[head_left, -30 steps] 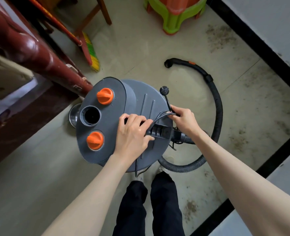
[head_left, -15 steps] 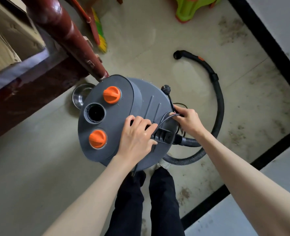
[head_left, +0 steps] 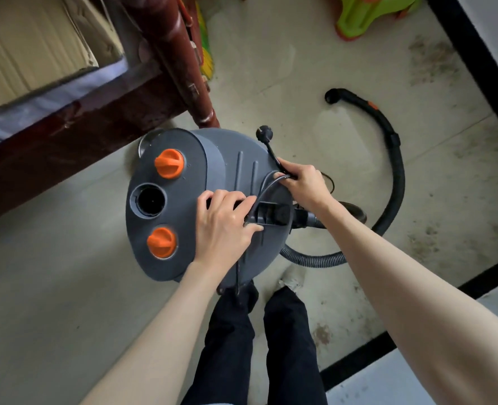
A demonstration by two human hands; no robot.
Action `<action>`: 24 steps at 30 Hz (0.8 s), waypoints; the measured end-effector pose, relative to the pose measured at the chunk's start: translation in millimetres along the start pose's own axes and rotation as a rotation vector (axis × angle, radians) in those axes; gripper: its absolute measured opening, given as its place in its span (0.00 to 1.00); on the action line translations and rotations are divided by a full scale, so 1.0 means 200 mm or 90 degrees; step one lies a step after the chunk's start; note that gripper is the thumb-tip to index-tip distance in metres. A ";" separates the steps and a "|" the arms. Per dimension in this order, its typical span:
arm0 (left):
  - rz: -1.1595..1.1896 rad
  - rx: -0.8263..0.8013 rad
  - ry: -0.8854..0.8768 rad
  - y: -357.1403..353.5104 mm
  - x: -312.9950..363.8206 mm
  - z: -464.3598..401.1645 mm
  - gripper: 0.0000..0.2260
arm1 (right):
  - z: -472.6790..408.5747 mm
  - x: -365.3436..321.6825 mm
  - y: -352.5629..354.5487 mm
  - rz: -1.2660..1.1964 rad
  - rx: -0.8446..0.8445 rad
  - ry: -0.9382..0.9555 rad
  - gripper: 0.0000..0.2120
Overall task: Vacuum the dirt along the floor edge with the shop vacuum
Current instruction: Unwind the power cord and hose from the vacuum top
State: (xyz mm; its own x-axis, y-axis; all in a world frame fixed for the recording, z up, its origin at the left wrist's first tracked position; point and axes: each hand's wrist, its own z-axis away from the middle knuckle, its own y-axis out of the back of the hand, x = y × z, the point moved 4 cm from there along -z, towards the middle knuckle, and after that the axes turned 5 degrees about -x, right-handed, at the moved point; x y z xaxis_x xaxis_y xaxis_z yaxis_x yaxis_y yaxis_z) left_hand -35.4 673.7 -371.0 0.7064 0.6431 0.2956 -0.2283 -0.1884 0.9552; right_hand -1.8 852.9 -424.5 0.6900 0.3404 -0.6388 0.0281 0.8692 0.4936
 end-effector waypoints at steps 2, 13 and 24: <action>-0.005 0.002 0.026 0.02 -0.07 -0.01 0.22 | -0.04 -0.08 -0.04 0.003 -0.009 0.020 0.19; -0.028 0.001 0.155 0.16 -0.46 -0.06 0.22 | -0.13 -0.37 -0.23 -0.040 0.030 0.035 0.03; -0.015 -0.227 0.203 0.23 -0.49 -0.09 0.33 | -0.02 -0.52 -0.10 0.012 -0.006 0.081 0.02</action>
State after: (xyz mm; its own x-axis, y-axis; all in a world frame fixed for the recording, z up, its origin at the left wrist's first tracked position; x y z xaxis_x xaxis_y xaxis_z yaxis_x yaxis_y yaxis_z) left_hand -127.1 616.3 -357.1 0.4859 0.8505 0.2016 -0.4692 0.0592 0.8811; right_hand -77.2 801.7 -369.5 0.5923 0.3997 -0.6996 0.0082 0.8653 0.5013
